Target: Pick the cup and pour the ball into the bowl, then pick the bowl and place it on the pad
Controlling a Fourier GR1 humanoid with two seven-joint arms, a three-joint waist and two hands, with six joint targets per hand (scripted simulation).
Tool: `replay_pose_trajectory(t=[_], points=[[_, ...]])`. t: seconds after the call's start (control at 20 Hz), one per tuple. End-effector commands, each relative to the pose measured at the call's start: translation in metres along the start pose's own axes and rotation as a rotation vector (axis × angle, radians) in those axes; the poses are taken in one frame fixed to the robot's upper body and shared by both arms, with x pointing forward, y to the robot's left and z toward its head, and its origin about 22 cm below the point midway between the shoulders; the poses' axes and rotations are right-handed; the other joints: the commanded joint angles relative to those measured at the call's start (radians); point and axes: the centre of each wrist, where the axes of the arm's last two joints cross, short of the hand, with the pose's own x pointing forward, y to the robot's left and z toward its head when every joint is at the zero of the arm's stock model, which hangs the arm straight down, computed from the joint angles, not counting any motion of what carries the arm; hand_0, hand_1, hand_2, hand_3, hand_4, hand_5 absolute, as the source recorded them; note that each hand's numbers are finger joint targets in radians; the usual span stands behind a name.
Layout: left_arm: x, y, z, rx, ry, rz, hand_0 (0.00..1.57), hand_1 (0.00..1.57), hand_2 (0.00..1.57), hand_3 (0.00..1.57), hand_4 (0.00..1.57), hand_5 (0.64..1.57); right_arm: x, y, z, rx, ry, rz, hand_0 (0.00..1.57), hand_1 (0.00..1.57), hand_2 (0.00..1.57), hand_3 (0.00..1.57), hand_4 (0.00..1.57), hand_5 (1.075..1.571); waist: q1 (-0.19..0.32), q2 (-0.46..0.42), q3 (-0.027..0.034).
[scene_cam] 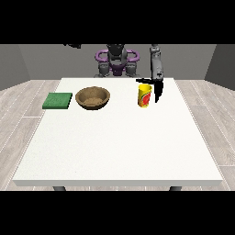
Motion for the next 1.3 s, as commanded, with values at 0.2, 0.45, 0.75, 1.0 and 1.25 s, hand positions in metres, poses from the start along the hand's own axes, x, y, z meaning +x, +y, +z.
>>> replay_pose_trajectory(t=[0.2,0.45,0.75,1.0,1.25], points=[[-0.004,0.037,-0.006,0.091,-0.072,-0.028,0.0,0.0,0.0,0.0,0.0,1.418,0.029,-0.016,0.022,0.063,-0.115,0.016,0.0,0.0,0.0,0.0,0.0,1.567,-0.089,0.095,-0.0007],[-0.007,0.045,0.005,0.129,-0.174,-0.283,1.32,1.32,1.57,1.57,0.96,1.53,0.053,-0.023,0.02,0.091,-0.147,0.024,0.0,0.0,0.0,0.0,0.0,1.562,-0.124,0.126,-0.001],[-0.017,0.013,0.0,0.079,-0.129,-0.376,1.32,1.32,1.57,1.57,1.08,1.484,0.046,-0.041,0.02,0.029,-0.116,0.014,0.0,0.0,0.0,0.0,0.09,1.561,-0.092,0.102,0.0001],[-0.014,-0.024,-0.013,-0.014,-0.077,-0.475,1.34,1.34,1.57,1.57,1.1,1.5,0.018,-0.056,0.019,-0.039,0.035,-0.008,0.0,0.0,0.0,0.0,0.15,1.558,-0.029,-0.061,0.0009],[-0.005,-0.048,-0.033,-0.071,-0.067,-0.624,1.37,1.37,1.57,1.57,1.11,1.515,0.006,-0.075,0.016,-0.068,0.053,-0.006,0.0,0.0,0.0,0.0,0.24,1.559,-0.003,-0.095,0.0009]])
